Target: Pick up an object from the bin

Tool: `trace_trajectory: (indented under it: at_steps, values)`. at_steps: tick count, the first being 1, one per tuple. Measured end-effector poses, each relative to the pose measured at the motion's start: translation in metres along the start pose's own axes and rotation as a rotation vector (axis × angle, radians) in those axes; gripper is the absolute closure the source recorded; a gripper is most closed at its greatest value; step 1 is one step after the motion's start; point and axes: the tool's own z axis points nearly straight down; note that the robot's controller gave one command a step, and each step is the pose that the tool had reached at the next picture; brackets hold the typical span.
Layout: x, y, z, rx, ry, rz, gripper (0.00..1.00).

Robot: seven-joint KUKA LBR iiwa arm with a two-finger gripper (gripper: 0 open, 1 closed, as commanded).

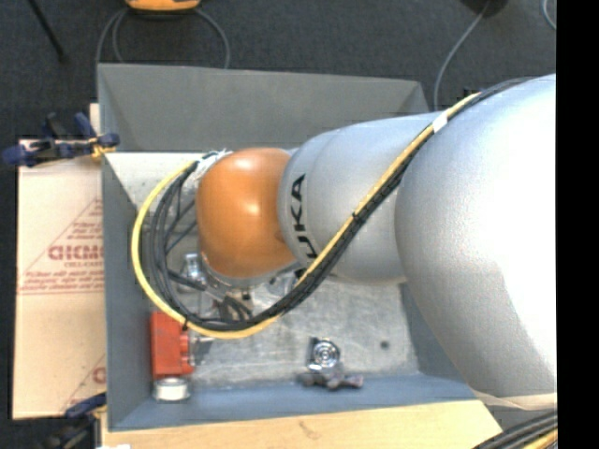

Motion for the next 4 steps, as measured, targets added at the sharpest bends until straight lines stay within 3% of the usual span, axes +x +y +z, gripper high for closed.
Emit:
trace_trajectory:
  at_steps: [1, 2, 3, 4]
  values:
    - [-0.013, 0.02, 0.034, 0.001, 0.002, -0.34, 0.0]
    - [-0.003, 0.021, 0.041, 0.001, 0.004, -0.868, 0.0]
    - [-0.004, 0.022, 0.039, -0.002, 0.001, -0.864, 1.0]
    - [0.02, 0.007, -0.131, 0.002, -0.003, -1.168, 1.0]
